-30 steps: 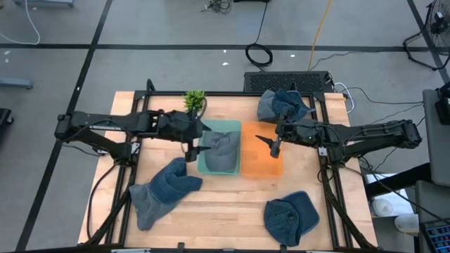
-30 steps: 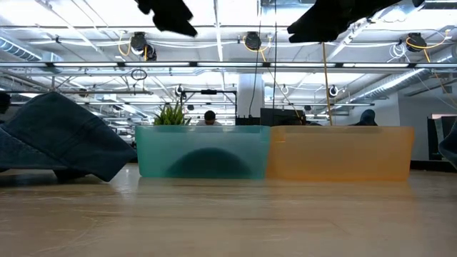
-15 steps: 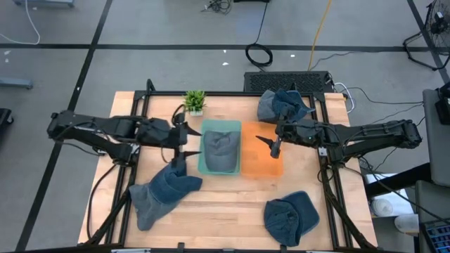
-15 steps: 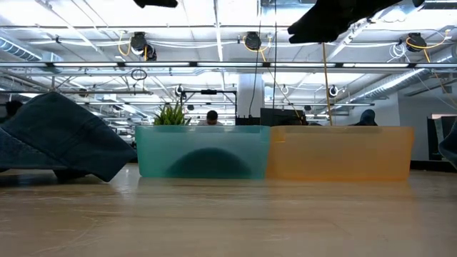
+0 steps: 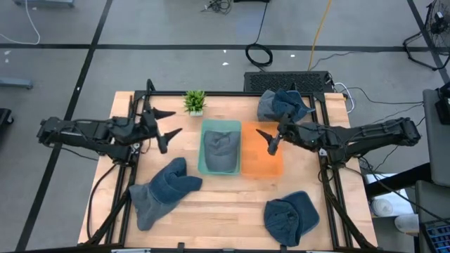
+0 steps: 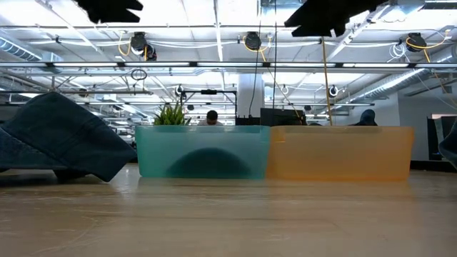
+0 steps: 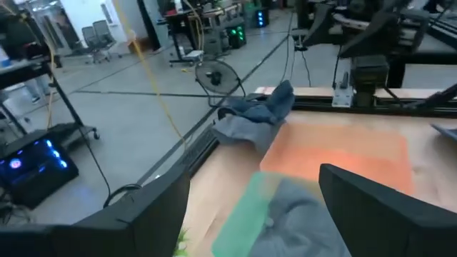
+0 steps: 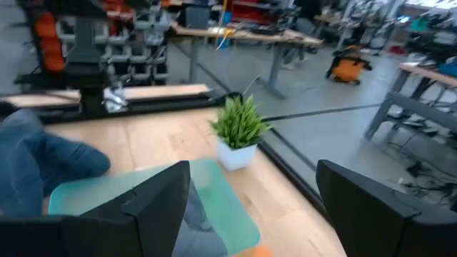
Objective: Pick & Place hat
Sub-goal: Put the top gray cap into the green bin
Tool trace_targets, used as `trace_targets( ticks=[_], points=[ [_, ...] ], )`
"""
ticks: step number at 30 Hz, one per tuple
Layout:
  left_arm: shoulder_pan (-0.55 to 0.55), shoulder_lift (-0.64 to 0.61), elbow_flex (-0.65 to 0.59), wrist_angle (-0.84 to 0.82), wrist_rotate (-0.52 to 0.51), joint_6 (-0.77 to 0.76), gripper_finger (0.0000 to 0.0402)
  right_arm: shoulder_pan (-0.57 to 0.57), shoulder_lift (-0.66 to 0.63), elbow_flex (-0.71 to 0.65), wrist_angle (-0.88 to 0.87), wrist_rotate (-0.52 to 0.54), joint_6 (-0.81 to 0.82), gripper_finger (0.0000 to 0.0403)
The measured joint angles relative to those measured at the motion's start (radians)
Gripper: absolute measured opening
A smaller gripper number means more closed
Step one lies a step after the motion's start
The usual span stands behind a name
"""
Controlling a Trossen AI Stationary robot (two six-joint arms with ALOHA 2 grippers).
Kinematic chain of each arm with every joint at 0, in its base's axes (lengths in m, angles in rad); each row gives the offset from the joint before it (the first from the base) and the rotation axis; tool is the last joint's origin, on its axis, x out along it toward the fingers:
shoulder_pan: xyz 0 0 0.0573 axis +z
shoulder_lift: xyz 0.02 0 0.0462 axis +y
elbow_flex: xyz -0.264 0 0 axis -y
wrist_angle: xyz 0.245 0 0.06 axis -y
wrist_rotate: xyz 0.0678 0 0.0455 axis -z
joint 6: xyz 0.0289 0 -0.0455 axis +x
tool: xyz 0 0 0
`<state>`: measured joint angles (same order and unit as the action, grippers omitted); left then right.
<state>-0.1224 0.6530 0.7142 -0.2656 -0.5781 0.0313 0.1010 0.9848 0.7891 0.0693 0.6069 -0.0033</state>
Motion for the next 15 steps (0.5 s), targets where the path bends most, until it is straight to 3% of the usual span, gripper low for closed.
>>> trace_targets(
  ticks=[8,15],
  points=[
    [0.000,-0.038,-0.021,-0.020,-0.095,-0.066,0.0317,0.072,0.107,0.001,0.058,0.210,-0.010,0.0293],
    [0.000,0.002,-0.020,-0.031,-0.095,-0.143,0.0313,0.058,0.246,0.069,0.041,0.239,-0.057,0.0293]
  ],
)
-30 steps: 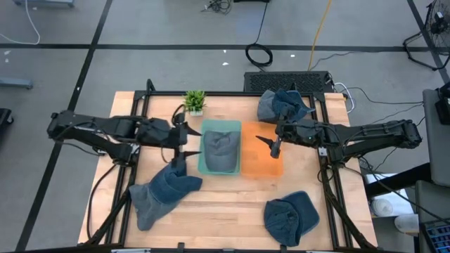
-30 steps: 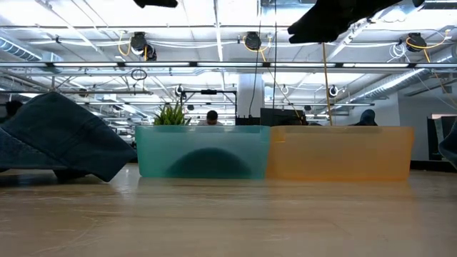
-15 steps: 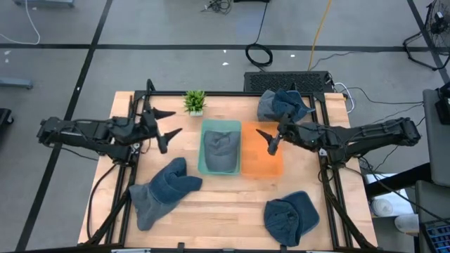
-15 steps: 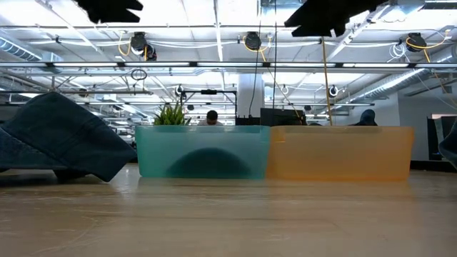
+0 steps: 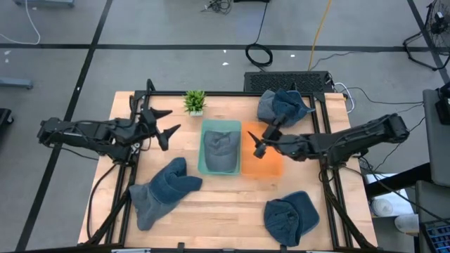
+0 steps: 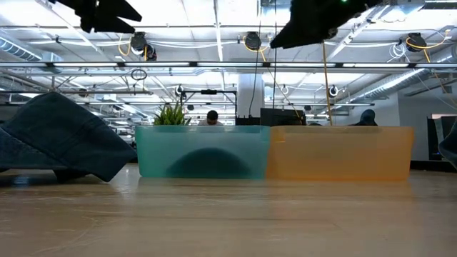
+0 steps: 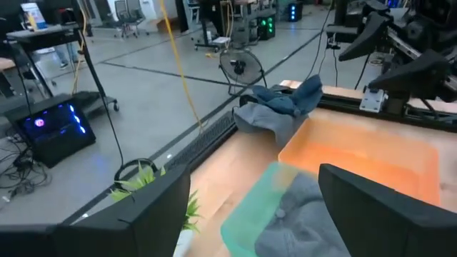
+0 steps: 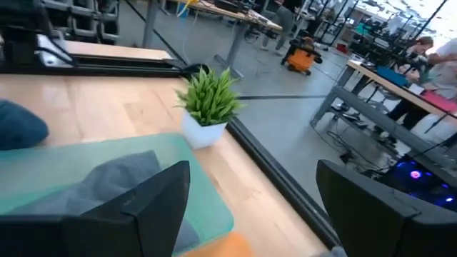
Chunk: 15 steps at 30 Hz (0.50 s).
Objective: Pick & Place hat
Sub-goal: Put the top gray cap into the green bin
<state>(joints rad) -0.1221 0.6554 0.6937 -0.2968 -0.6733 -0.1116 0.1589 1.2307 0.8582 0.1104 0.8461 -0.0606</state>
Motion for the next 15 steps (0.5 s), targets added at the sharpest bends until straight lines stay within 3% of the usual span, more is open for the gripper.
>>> trace_targets(
  ticks=[8,15],
  points=[
    [0.000,0.025,0.000,-0.021,0.018,-0.023,0.0297,-0.017,0.122,0.193,-0.107,0.167,-0.005,0.0293],
    [0.001,0.025,0.000,-0.022,0.068,-0.019,0.0297,-0.024,0.143,0.306,-0.130,0.346,-0.091,0.0293]
  ],
)
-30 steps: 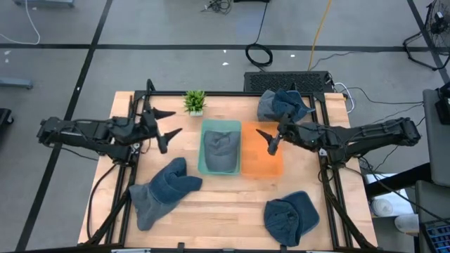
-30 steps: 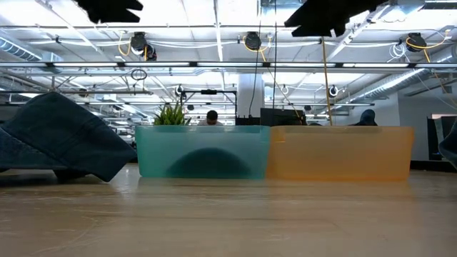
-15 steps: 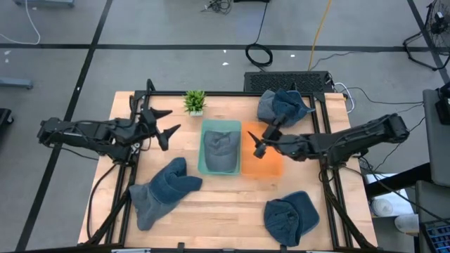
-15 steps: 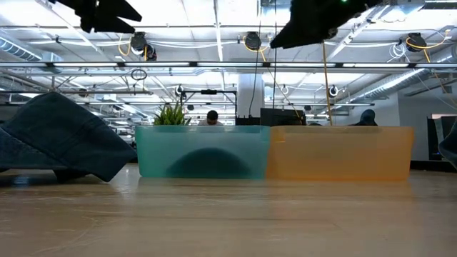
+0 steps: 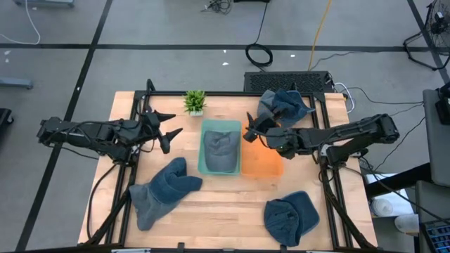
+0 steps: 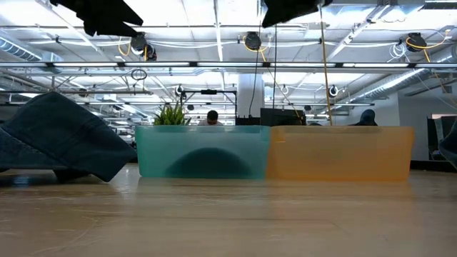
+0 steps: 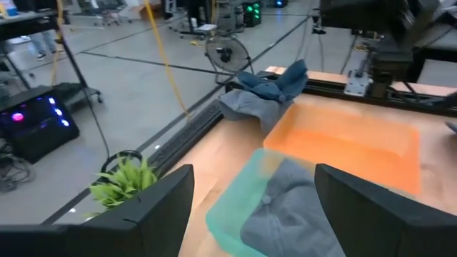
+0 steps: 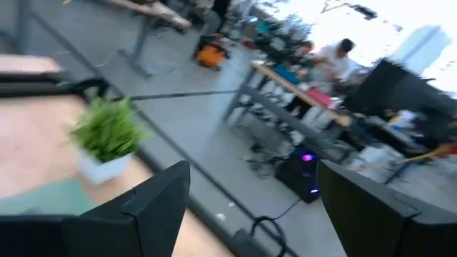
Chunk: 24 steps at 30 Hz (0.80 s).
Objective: Pick & Place hat
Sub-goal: Put the top gray cap into the green bin
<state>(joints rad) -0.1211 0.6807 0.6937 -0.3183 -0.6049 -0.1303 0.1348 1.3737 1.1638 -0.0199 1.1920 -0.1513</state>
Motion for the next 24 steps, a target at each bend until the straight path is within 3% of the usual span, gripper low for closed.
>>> trace_targets(
  ticks=[3,6,13,19,24],
  points=[
    [0.000,0.000,0.000,0.001,0.004,-0.003,0.0298,-0.026,0.000,0.024,0.053,0.100,-0.103,0.0293],
    [0.000,0.000,0.000,0.001,0.003,-0.002,0.0295,-0.072,0.000,0.025,0.238,0.205,-0.311,0.0293],
    [0.000,0.000,0.000,0.001,0.002,0.002,0.0296,-0.211,0.000,0.026,0.664,0.338,-0.754,0.0293],
    [0.001,0.000,0.000,0.002,0.002,0.004,0.0285,-0.307,-0.012,0.026,0.641,0.345,-0.759,0.0293],
    [0.005,0.000,0.001,0.001,0.002,0.003,0.0277,-0.349,0.001,0.026,0.637,0.229,-0.778,0.0293]
  ],
)
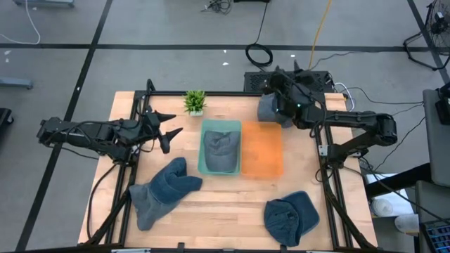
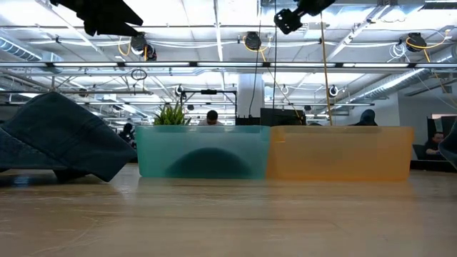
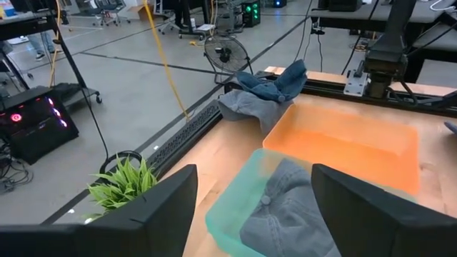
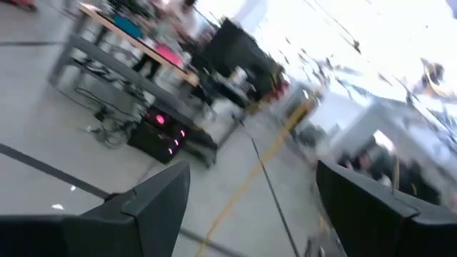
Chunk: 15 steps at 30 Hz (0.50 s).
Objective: Pick & Place hat
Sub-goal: Put the top gray cap into the green bin
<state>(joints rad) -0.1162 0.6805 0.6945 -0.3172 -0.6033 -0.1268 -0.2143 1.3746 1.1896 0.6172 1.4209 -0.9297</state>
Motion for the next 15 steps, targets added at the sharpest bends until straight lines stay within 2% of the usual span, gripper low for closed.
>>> trace_targets(
  ticks=[3,6,12,15],
  points=[
    [0.000,0.000,0.000,0.000,0.000,0.000,0.0274,-0.001,-0.003,0.000,-0.028,-0.090,-0.093,0.0293],
    [0.000,0.000,0.000,0.000,0.000,0.000,0.0274,-0.004,0.000,0.010,-0.073,-0.115,-0.202,0.0293],
    [0.000,0.000,0.000,0.000,0.000,0.014,0.0278,-0.056,-0.001,0.105,-0.439,-0.209,-0.218,0.0293],
    [0.000,0.000,0.000,0.000,0.000,0.017,0.0274,-0.091,-0.002,0.134,-0.577,-0.317,-0.261,0.0293]
  ],
)
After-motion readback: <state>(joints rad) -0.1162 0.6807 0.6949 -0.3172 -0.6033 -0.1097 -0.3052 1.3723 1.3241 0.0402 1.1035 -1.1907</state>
